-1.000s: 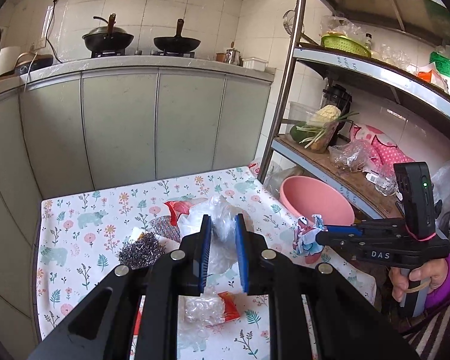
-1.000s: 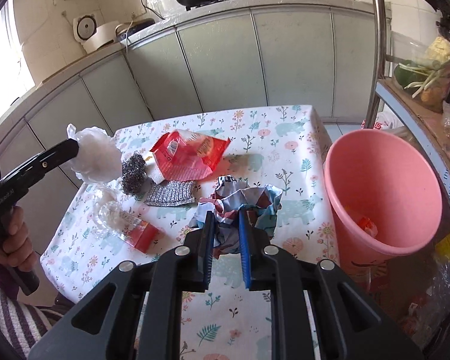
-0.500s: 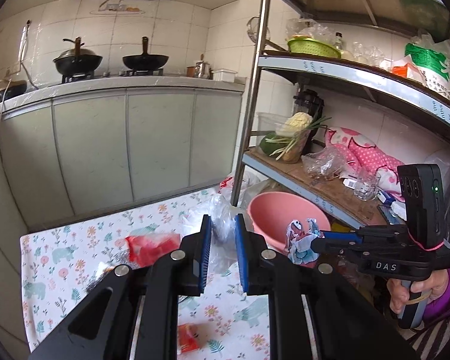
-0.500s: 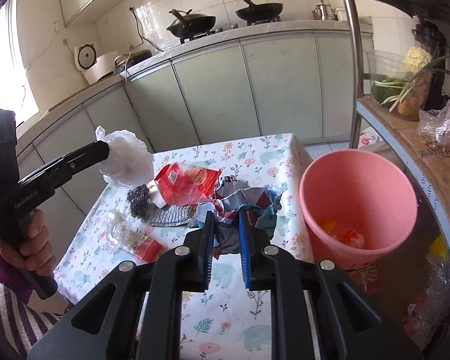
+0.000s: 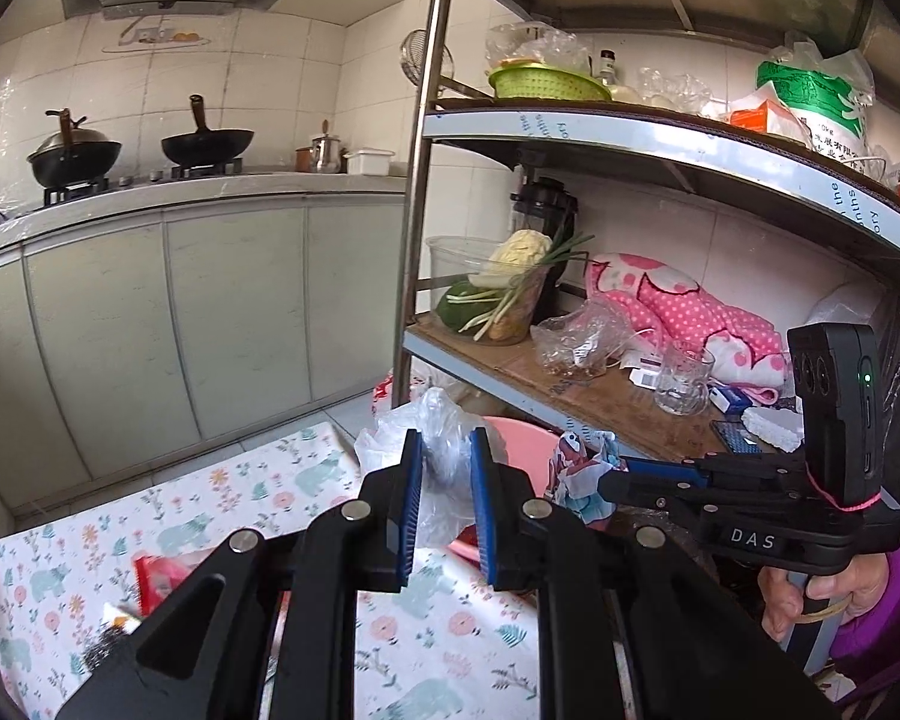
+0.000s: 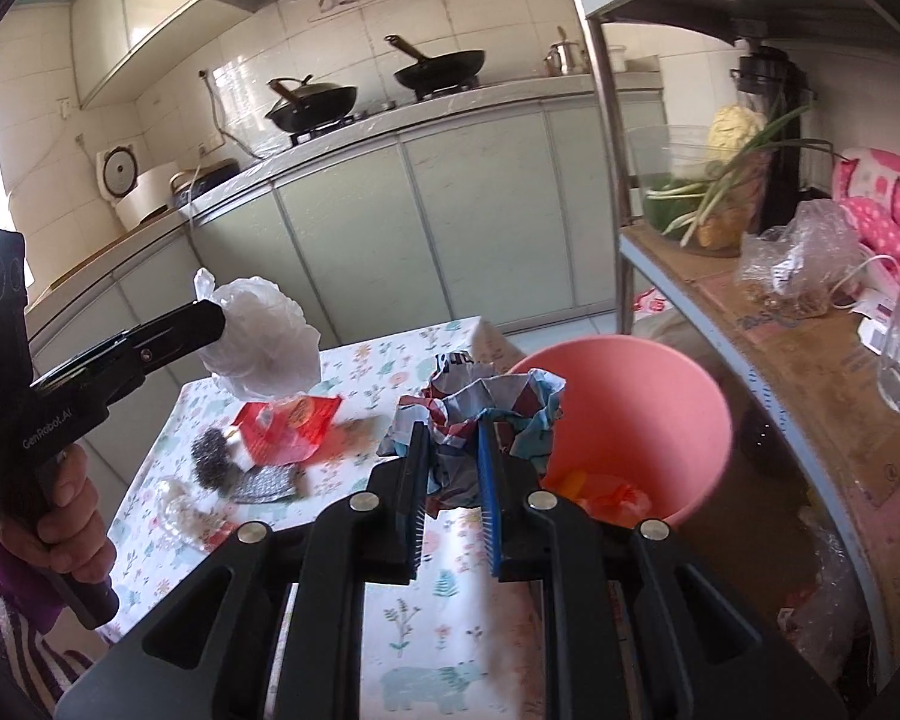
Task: Collect trash
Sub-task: 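Carry the cloth and plastic bag over the pink bucket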
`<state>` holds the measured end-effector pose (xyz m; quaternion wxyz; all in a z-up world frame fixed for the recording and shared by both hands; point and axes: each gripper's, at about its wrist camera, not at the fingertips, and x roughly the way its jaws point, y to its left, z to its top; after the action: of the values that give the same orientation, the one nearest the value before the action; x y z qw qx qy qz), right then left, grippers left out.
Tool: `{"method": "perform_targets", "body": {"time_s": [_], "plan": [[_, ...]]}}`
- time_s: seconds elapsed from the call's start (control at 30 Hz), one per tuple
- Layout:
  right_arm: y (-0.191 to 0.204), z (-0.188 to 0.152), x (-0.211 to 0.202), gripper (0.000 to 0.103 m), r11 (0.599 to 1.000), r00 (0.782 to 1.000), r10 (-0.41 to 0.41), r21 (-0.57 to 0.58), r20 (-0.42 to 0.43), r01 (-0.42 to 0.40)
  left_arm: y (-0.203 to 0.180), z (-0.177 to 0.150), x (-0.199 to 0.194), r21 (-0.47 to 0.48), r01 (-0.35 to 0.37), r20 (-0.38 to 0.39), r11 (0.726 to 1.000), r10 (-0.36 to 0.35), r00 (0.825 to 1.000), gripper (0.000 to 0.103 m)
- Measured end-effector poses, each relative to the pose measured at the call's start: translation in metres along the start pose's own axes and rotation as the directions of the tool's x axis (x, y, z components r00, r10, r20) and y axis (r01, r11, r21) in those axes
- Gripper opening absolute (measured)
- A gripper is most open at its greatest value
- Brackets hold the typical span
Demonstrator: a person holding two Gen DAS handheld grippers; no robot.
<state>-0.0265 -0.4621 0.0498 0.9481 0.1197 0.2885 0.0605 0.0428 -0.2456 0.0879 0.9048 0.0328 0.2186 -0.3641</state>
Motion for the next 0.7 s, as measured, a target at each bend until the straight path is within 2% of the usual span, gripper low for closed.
{"method": "perform_targets", "body": {"time_s": [0.2, 0.4, 0.7], "plan": [[-0.028, 0.006, 0.006, 0.016, 0.999, 0.999, -0.038, 0.037, 0.021, 0.038, -0.015, 0.008, 0.036, -0.006, 0.056, -0.024, 0.998, -0.056, 0.998, 0.015], [-0.046, 0.004, 0.027, 0.016, 0.996, 0.998, -0.067, 0.063, 0.007, 0.066, -0.028, 0.005, 0.077, -0.015, 0.078, -0.067, 0.997, -0.079, 0.995, 0.015], [-0.071, -0.007, 0.065, 0.016, 0.989, 0.994, -0.095, 0.105, -0.053, 0.101, -0.031, -0.016, 0.127, -0.033, 0.07, -0.161, 0.997, -0.075, 0.984, 0.015]]}}
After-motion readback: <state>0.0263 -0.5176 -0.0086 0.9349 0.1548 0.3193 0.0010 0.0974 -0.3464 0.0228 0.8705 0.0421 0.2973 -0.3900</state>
